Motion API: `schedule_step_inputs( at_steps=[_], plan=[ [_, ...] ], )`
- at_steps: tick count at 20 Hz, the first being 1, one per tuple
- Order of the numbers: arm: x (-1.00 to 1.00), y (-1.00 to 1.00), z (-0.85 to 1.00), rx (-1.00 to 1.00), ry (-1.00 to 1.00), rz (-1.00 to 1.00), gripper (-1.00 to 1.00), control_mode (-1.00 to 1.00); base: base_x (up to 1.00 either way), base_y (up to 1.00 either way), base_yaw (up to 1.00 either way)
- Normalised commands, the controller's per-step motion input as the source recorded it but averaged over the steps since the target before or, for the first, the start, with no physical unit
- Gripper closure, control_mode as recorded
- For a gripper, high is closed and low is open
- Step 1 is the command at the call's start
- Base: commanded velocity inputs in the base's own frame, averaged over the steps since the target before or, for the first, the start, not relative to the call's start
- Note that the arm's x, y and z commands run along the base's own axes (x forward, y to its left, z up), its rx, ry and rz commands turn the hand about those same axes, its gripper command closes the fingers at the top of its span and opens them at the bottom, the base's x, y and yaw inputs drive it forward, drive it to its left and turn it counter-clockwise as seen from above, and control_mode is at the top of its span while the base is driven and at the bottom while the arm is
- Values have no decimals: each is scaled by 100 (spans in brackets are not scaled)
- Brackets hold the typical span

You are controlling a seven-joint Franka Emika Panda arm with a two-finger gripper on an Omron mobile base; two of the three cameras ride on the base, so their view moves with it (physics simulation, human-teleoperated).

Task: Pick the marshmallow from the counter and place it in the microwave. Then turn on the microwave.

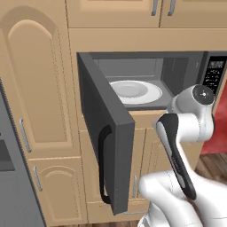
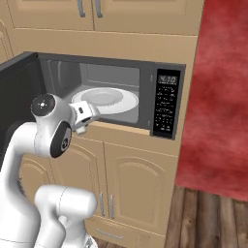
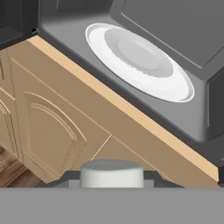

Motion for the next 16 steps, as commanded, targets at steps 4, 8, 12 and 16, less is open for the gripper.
schedule_step_inputs(
  at_steps=[4,8,12,16],
  plan=[
    [13,0,7,0,0,-1,100,-100,0,0,0],
    [19,0,0,0,0,0,100,-100,0,0,0],
    [19,0,0,0,0,0,100,-100,0,0,0],
    [19,0,0,0,0,0,100,-100,0,0,0]
  ],
)
